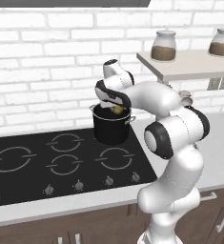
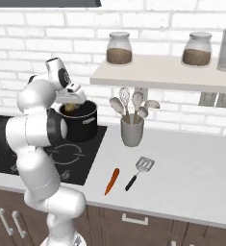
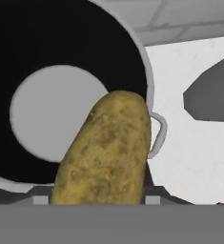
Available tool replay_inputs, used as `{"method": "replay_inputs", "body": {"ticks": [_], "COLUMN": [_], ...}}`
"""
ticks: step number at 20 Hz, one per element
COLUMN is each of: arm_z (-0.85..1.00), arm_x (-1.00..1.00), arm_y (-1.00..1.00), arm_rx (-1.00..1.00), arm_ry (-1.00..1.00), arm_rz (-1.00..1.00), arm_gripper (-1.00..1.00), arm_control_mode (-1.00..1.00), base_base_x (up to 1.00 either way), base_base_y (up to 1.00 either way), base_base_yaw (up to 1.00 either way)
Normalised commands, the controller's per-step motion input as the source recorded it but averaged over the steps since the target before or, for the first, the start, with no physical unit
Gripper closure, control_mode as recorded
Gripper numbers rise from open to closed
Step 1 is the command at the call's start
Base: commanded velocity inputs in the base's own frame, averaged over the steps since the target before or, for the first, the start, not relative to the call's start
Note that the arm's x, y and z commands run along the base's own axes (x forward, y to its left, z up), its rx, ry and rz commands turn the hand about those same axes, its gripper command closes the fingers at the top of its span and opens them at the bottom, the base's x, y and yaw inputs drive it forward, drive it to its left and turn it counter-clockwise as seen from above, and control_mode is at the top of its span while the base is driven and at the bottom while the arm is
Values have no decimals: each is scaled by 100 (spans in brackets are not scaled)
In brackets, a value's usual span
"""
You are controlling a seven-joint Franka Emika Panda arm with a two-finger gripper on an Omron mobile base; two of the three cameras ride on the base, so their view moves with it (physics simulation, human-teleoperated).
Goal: Put the carrot and potato in the pot. Retrieve the spatula and lightly stir the vegetables in the pot.
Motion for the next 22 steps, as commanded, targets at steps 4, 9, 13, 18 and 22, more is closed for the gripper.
{"method": "replay_inputs", "body": {"ticks": [4,9,13,18,22], "arm_z": [-34,-42,-45,-38,-32], "arm_x": [71,46,33,20,0], "arm_y": [0,1,0,0,0], "arm_rx": [0,0,5,8,6], "arm_ry": [0,0,0,0,-7], "arm_rz": [0,0,0,0,0], "arm_gripper": [100,100,100,100,100], "arm_control_mode": [-100,-100,-100,-100,-100], "base_base_x": [0,0,0,0,0], "base_base_y": [0,0,0,0,0], "base_base_yaw": [0,0,0,0,0]}}
